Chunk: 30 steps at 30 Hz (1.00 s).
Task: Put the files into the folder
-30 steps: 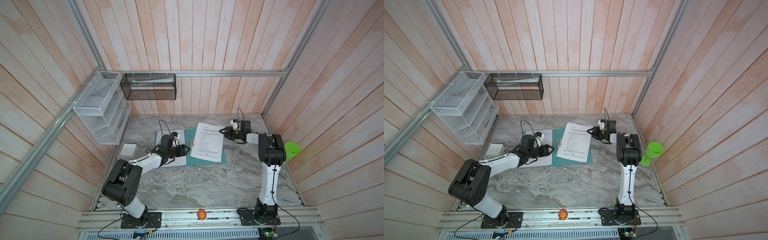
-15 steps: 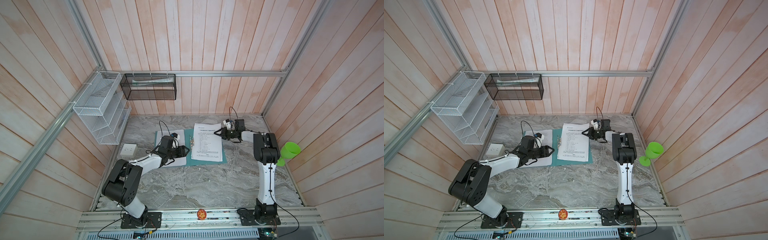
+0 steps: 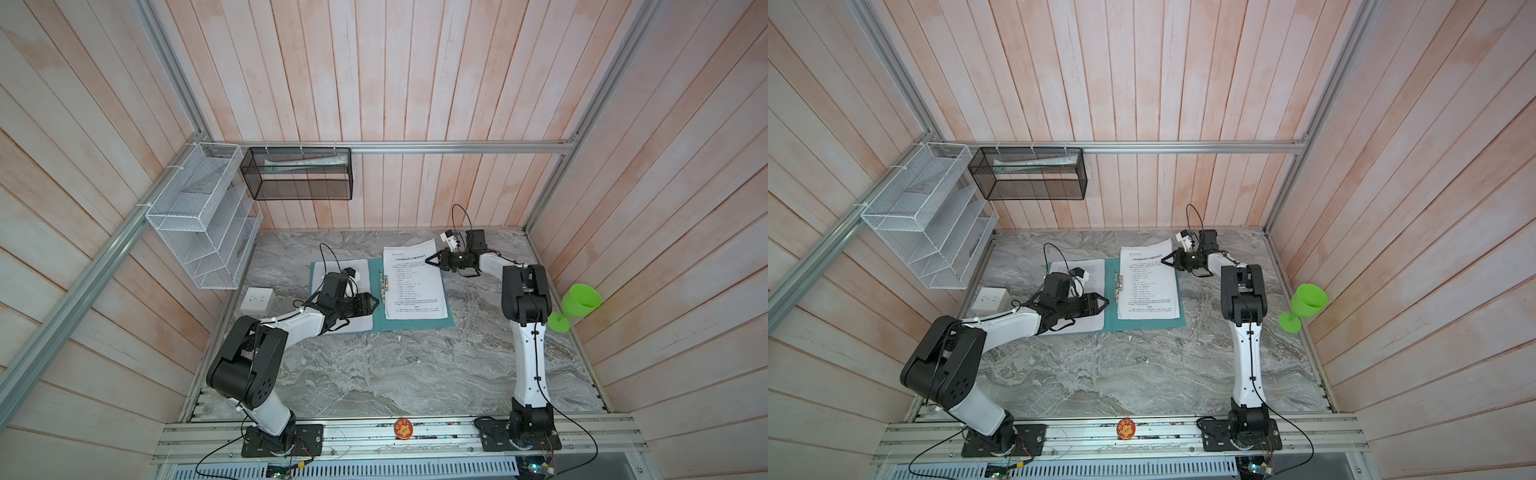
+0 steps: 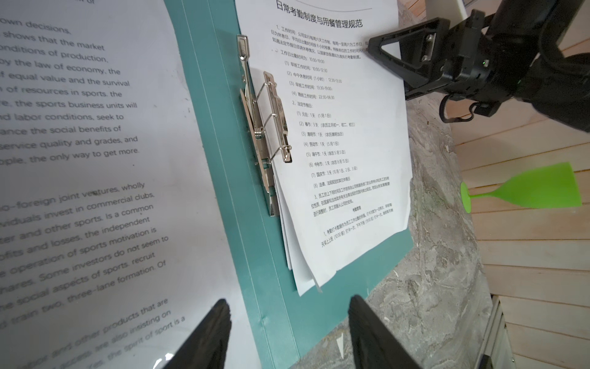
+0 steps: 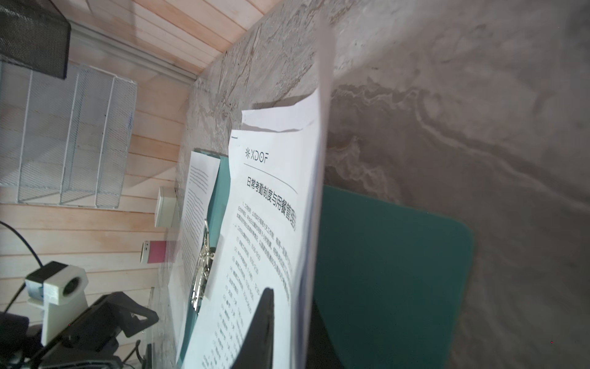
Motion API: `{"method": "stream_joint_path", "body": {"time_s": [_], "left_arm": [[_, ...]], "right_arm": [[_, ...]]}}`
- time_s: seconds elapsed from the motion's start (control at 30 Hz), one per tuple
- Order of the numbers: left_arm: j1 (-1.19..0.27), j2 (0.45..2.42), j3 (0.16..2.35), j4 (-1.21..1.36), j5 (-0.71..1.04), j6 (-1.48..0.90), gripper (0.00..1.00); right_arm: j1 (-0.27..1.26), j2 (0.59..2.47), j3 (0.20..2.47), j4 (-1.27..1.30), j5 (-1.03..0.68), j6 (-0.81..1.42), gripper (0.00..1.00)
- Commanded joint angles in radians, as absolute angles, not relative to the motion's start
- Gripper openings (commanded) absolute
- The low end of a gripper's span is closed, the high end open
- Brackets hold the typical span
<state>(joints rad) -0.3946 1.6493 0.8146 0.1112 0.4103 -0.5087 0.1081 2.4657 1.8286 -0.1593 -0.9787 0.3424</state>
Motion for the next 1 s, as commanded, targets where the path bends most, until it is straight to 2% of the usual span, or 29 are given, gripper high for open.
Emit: {"method": "stream_joint_path", "body": {"time_s": [0.0,0.03,0.07,0.43,0.97], "left_arm": [[-0.390,1.666,0.801,0.107,0.403,-0.504,0.61],[-0.390,1.667,0.801,0.108,0.404,-0.504,0.61],[-0.390,1.669,0.801,0.107,0.403,-0.504,0.61],[-0.390,1.663,0.800,0.092,0.390,-0.499,0.61],[-0.391,1.663,0.793,0.093,0.379,-0.506,0.61]], "right_arm": [[0.110,2.512,1.906,-0.300,-1.033,0.222,0.09],[0.108,2.521,1.927,-0.322,-1.034,0.207,0.01],[0.109,2.525,1.941,-0.334,-1.032,0.196,0.00],[0.074,2.520,1.927,-0.350,-1.133,0.122,0.00],[0.105,2.514,1.893,-0.320,-1.127,0.140,0.00]]}}
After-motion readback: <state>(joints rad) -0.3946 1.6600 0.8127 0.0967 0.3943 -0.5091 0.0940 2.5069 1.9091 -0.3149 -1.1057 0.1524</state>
